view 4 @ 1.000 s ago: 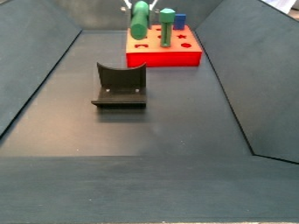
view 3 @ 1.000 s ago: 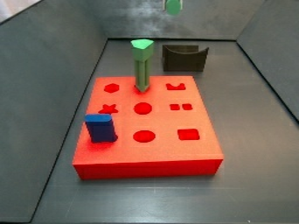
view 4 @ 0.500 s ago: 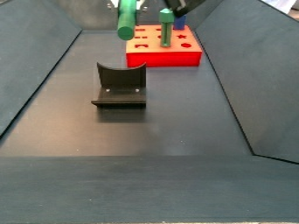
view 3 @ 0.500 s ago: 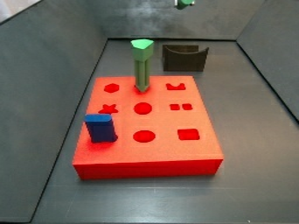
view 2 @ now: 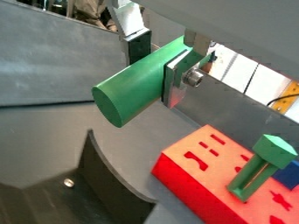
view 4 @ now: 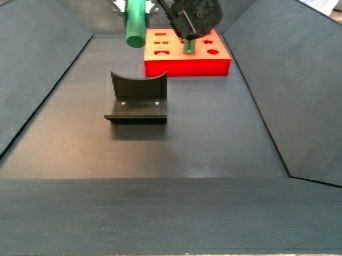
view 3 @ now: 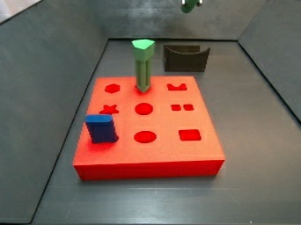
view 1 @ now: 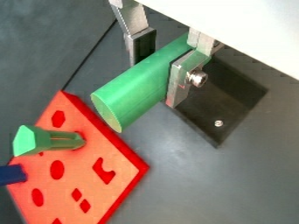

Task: Pick up the round object. Move up. Place the round object on the fixture. Regrasp the round object. Move to above the board. Insert the round object.
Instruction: Place the round object on the fixture.

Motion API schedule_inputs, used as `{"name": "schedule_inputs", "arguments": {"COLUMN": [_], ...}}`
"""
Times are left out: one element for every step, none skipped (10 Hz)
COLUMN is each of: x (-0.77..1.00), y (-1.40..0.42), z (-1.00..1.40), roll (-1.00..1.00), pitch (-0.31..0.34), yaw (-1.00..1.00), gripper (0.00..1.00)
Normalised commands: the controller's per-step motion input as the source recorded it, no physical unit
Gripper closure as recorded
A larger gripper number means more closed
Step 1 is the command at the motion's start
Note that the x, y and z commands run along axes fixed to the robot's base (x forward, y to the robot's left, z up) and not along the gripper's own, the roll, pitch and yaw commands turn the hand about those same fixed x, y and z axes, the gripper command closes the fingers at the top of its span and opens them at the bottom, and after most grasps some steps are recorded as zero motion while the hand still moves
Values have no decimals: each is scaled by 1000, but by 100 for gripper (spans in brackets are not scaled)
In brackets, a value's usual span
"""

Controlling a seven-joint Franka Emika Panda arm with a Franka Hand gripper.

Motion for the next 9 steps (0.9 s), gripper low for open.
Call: {"name": "schedule_inputs", "arguments": {"x": [132, 152, 166, 172, 174, 182, 193, 155, 137], "y": [136, 136, 134, 135, 139, 131, 134, 111, 97], "z": [-1000, -1000, -1000, -1000, -1000, -1000, -1000, -764, -638], "roll": [-1000, -895, -744, -583, -418, -248, -199, -185, -180], "pitch": [304, 296, 242, 179, 119, 49, -4, -50, -63], "yaw": [-134, -199, -233, -258, -268, -256, -235, -195, -171], "gripper": [100, 100, 100, 100, 100, 100, 100, 100, 100]}}
